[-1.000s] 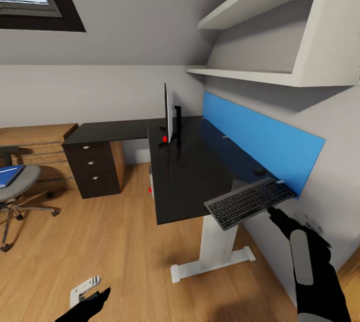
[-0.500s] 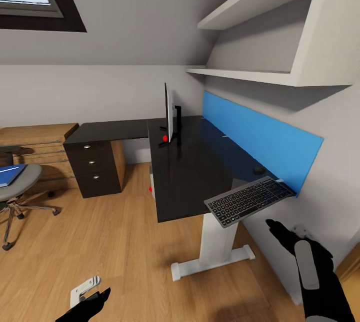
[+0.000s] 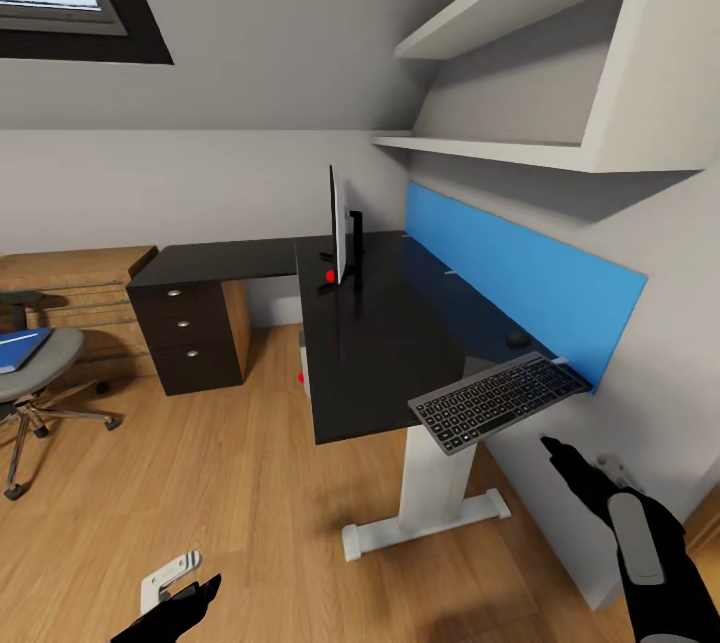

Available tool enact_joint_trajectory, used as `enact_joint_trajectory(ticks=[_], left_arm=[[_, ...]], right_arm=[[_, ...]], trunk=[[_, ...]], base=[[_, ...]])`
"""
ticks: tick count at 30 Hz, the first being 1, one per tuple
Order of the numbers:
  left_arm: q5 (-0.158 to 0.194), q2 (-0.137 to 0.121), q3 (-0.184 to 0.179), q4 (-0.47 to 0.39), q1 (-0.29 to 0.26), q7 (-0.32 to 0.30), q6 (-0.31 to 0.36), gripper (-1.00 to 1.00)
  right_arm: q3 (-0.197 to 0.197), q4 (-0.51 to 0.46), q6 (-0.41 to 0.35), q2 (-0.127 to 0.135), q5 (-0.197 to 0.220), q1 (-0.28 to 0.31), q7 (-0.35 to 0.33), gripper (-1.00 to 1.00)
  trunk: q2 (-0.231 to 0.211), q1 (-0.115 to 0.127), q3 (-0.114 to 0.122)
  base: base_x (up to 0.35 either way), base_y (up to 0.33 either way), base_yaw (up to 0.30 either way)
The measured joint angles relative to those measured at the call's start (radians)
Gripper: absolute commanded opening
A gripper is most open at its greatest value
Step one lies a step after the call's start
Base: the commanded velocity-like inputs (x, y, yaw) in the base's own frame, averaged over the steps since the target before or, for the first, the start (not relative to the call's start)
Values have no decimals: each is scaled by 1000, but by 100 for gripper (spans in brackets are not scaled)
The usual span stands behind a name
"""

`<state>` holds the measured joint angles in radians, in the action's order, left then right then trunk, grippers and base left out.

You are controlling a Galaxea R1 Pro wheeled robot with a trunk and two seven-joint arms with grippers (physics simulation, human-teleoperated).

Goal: In the bedroom, organize the workspace by keeping the computer under the desk, ensuring the monitor is on the desk, placing the keyboard on the desk next to the monitor, placing the mouse on the desk next to the keyboard, moving the folder from the swivel chair onto the desk next to the mouse, stacking the notebook on top of the folder with the pen on top of the notebook, and positioning the swivel chair next to the desk.

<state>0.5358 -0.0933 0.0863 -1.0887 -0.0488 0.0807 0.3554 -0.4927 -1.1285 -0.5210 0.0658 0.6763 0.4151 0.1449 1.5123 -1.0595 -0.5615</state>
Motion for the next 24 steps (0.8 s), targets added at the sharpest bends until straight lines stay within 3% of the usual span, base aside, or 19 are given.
enact_joint_trajectory(ticks=[6,12,21,24], left_arm=[[1,0,-1,0,0,0,0,100],[1,0,-1,-3,0,-1,0,100],[2,1,-1,-8,0,-2,0,100],[1,4,-1,-10,0,1,-1,100]], right_arm=[[-1,1,9,-1,81,0,-39,100],[5,-1,5,5,231,0,-155,100],[3,-1,-13,5,258,0,-175,100],[2,0,-20,5,261,0,-177,100]], trunk=[[0,0,0],[0,0,0],[0,0,0],[21,-11,-9]], base=[[0,0,0],[0,0,0],[0,0,0],[0,0,0]])
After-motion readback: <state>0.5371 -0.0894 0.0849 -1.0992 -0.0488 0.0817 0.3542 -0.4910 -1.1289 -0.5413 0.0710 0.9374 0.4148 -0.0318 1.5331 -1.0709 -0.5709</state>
